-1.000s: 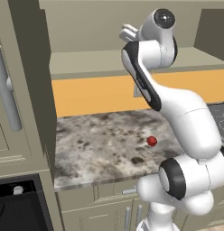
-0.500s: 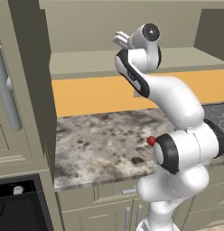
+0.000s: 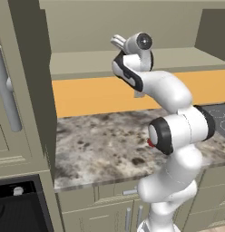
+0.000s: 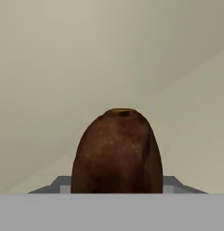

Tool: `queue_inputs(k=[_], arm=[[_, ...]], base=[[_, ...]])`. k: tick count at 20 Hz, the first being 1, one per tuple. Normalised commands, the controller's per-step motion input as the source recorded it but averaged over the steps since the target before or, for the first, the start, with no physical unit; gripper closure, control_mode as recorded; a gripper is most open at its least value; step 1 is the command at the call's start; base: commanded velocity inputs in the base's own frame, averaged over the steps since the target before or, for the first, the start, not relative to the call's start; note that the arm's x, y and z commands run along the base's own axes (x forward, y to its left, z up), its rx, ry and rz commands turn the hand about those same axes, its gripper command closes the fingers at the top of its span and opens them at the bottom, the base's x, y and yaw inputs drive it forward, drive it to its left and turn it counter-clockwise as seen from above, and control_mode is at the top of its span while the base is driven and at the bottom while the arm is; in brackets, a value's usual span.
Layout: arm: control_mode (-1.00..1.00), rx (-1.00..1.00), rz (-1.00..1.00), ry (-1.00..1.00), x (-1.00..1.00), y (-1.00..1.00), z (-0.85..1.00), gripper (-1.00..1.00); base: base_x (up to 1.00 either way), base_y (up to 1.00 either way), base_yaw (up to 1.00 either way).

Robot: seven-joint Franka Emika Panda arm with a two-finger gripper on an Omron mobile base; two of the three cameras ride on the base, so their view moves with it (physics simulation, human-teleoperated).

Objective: Pick the sweet potato, bell pepper from the counter and place them in the cabinet. Then close the cabinet.

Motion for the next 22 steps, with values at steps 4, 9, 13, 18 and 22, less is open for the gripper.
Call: queue_inputs(k=[4,9,13,18,22], arm=[[-1.0,-0.07,0.0,-0.11,-0.01,0.08,-0.06,-1.0],[-1.0,-0.11,0.0,-0.13,-0.54,0.0,-0.45,-1.0],[-1.0,-0.08,0.0,-0.01,-0.2,0.0,-0.4,-1.0],[-1.0,0.04,0.08,0.0,-0.86,-0.09,0.29,-1.0],[-1.0,0.08,0.12,0.01,-1.0,-0.1,0.4,-1.0]], base=[[0.0,0.0,0.0],[0.0,0.0,0.0],[0.0,0.0,0.0],[0.0,0.0,0.0],[0.0,0.0,0.0]])
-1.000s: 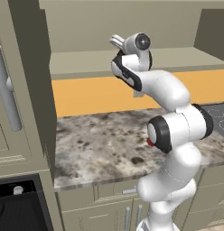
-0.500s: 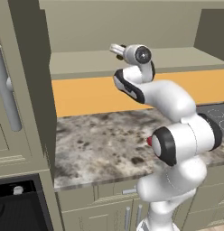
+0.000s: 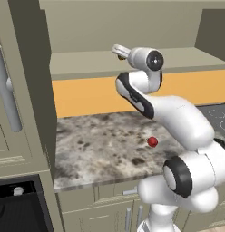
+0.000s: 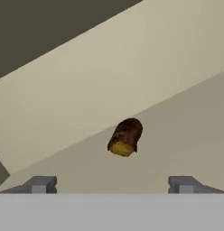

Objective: Pick the sweet potato, bell pepper from the counter and place them in the cabinet. Then close the cabinet.

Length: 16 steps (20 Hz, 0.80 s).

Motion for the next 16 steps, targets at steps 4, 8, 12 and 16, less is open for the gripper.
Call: queue_inputs(k=[4,8,12,16], arm=[[-1.0,0.08,0.03,0.15,-1.0,-0.04,0.17,-1.0],[-1.0,0.04,0.0,0.27,-1.0,-0.23,0.03,-1.0],[-1.0,-0.01,0.0,0.34,-1.0,-0.21,0.0,-1.0],[-1.0,-0.05,0.0,0.37,-1.0,-0.19,-0.08,-1.0]], base=[[0.0,0.0,0.0],[0.0,0.0,0.0],[0.0,0.0,0.0],[0.0,0.0,0.0]])
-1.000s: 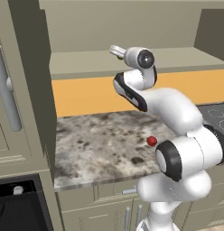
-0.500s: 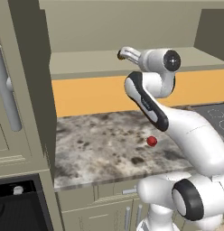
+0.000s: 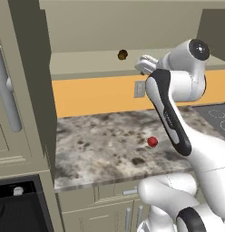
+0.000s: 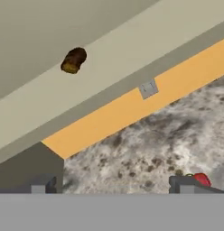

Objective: Pick the sweet potato, bell pepper from the counter and place them in the cabinet. Then close the cabinet.

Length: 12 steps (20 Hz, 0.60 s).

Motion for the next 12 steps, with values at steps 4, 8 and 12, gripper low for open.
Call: queue_inputs(k=[4,8,12], arm=[[-1.0,-0.11,0.01,0.31,-0.95,-0.29,-0.46,-1.0],[-1.0,-0.18,0.11,0.32,-0.37,-0.46,-0.89,-1.0],[-1.0,-0.13,0.17,0.23,-0.02,-0.63,-1.0,-1.0]], base=[[0.0,0.0,0.0],[0.0,0.0,0.0],[0.0,0.0,0.0]])
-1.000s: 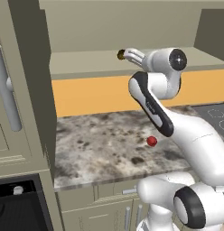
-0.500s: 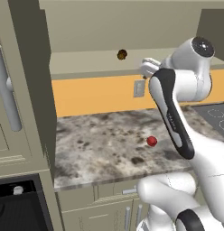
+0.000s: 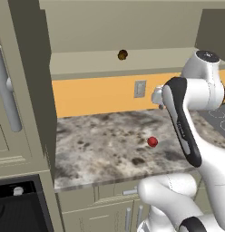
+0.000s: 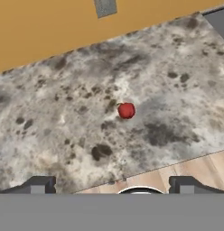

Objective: Pick the sweet potato, bell pepper from the counter and place them in the cabinet. Then close the cabinet.

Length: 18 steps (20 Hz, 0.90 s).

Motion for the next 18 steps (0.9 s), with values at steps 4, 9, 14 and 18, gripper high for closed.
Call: queue_inputs(k=[4,9,14,18], arm=[[-1.0,-0.02,0.18,0.14,0.27,-0.49,-0.98,-1.0],[-1.0,0.0,0.17,0.21,0.65,-0.25,-0.91,-1.0],[-1.0,-0.06,0.07,0.25,0.5,-0.01,-0.86,-1.0],[-1.0,-0.1,0.04,0.07,0.36,0.0,-0.75,-1.0]], base=[[0.0,0.0,0.0],[0.0,0.0,0.0],[0.0,0.0,0.0],[0.0,0.0,0.0]])
